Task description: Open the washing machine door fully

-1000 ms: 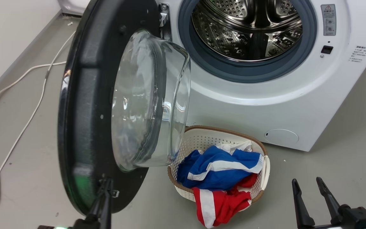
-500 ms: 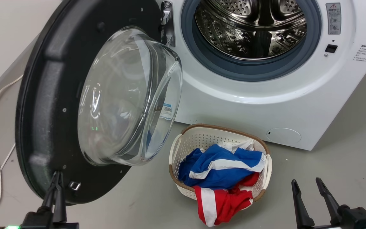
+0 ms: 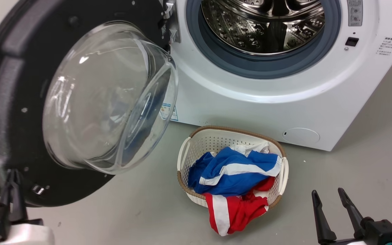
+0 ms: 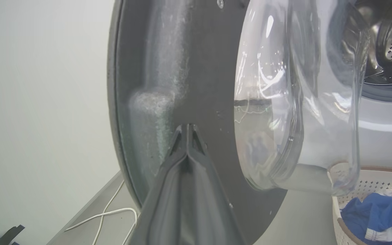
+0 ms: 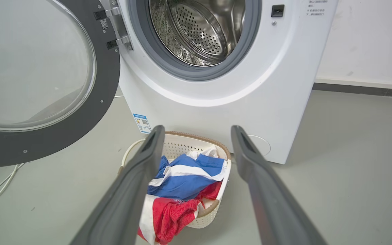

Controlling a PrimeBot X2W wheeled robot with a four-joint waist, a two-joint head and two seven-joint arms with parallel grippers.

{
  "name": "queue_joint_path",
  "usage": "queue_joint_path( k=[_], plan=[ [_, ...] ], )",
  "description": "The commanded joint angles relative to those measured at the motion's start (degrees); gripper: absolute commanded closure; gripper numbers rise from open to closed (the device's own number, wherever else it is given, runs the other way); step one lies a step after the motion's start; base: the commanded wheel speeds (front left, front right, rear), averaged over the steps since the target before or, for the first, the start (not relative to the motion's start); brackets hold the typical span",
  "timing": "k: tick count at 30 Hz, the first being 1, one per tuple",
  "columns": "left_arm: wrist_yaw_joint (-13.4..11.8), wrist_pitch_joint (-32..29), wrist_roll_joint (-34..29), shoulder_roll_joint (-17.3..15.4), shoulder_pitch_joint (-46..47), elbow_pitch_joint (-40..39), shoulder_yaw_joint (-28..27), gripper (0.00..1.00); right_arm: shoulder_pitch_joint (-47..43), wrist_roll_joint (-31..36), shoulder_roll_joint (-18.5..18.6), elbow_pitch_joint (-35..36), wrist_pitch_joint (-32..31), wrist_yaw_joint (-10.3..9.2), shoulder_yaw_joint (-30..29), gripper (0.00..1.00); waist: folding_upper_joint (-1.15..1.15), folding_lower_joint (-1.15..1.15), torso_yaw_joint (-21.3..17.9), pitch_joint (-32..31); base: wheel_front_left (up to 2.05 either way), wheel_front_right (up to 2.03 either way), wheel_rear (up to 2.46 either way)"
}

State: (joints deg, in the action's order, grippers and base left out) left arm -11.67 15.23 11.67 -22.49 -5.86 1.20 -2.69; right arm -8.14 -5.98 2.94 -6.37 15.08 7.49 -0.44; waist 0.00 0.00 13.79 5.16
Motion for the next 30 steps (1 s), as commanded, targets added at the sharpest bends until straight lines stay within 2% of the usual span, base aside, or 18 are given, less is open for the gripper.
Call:
queue_joint_path(
  k=[1, 14, 30],
  plan=[
    [-0.5, -0.1, 0.5, -0.8, 1.4, 0.5, -1.4, 1.0, 1.0, 0.2, -0.1, 0.2, 0.1, 0.01, 0.0, 0.0, 0.0, 0.0, -0.3, 0.5, 0.0, 0.0, 0.0],
    [1.4, -0.2, 5.8, -4.9, 8.8, 9.2, -7.8, 1.0, 3.0, 1.6, -0.1, 0.5, 0.1, 0.0, -0.5, 0.0, 0.0, 0.0, -2.2, 4.1, 0.0, 0.0, 0.0],
    [6.9, -0.1, 9.0, -10.2, 21.7, 24.6, -9.8, 1.0, 5.5, 3.1, -0.1, 1.0, 0.1, 0.01, -0.8, 0.0, 0.0, 0.0, -3.5, 8.5, 0.0, 0.0, 0.0]
  ],
)
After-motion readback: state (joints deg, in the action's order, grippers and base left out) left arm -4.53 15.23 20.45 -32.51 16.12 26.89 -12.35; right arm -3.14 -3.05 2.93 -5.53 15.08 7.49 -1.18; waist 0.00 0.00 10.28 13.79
